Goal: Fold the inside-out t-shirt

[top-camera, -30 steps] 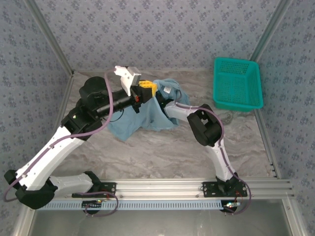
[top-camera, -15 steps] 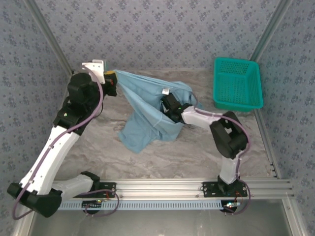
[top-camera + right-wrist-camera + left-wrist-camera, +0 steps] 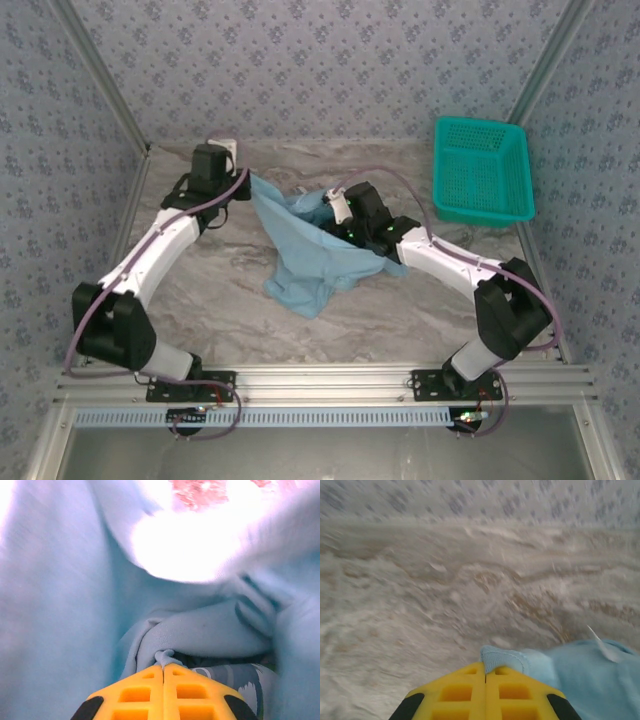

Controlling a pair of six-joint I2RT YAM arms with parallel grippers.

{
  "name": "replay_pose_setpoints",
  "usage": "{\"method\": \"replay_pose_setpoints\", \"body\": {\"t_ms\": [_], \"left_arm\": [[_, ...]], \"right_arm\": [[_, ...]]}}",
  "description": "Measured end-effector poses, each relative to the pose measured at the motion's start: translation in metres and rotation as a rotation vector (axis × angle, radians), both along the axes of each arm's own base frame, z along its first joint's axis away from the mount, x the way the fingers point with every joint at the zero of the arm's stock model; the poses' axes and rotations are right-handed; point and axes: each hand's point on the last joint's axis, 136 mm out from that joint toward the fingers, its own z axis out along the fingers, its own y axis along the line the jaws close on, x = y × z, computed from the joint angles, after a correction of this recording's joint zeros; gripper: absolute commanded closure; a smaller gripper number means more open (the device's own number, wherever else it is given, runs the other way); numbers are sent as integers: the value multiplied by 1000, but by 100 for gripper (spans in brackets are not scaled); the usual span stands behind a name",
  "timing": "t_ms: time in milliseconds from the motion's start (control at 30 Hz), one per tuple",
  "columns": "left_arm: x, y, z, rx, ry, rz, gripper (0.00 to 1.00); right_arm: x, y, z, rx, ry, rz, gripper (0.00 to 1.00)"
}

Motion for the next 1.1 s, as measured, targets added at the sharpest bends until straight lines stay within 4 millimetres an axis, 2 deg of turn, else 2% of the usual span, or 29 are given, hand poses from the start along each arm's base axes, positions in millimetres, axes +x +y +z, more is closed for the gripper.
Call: {"method": "replay_pose_setpoints", "body": {"t_ms": [100, 167, 367, 433, 500, 633, 667, 733, 767, 933, 1033, 1100], "left_arm": [[-3, -14, -27, -10, 59, -39, 100], [-7, -17, -41, -16, 80, -50, 100], [-28, -24, -87, -52, 133, -108, 100], [-41, -34, -97, -93, 132, -155, 100], [-55, -40, -99, -136, 121, -187, 100], [-74, -38, -78, -195, 36, -194, 100], [-75, -36, -70, -199, 8, -185, 95], [-75, -29, -53, -201, -46, -153, 72], [-74, -25, -47, -198, -65, -133, 65], [-80, -22, -31, -199, -105, -119, 41], [-92, -33, -1, -256, -175, -178, 32], [-100, -44, 23, -319, -231, -226, 31]], "right_arm": [[5, 4, 13, 21, -27, -1, 100], [18, -1, 29, 40, -63, -36, 100], [48, -14, 102, 224, -206, -143, 100], [54, -17, 123, 267, -261, -176, 100], [60, -19, 136, 275, -312, -215, 100], [67, -25, 146, 218, -396, -278, 100], [67, -25, 146, 211, -403, -281, 100], [67, -24, 147, 214, -404, -275, 100], [67, -23, 148, 233, -400, -261, 100], [69, -24, 161, 345, -394, -235, 100], [65, -19, 164, 400, -396, -210, 100], [63, -17, 162, 419, -386, -203, 100]]}}
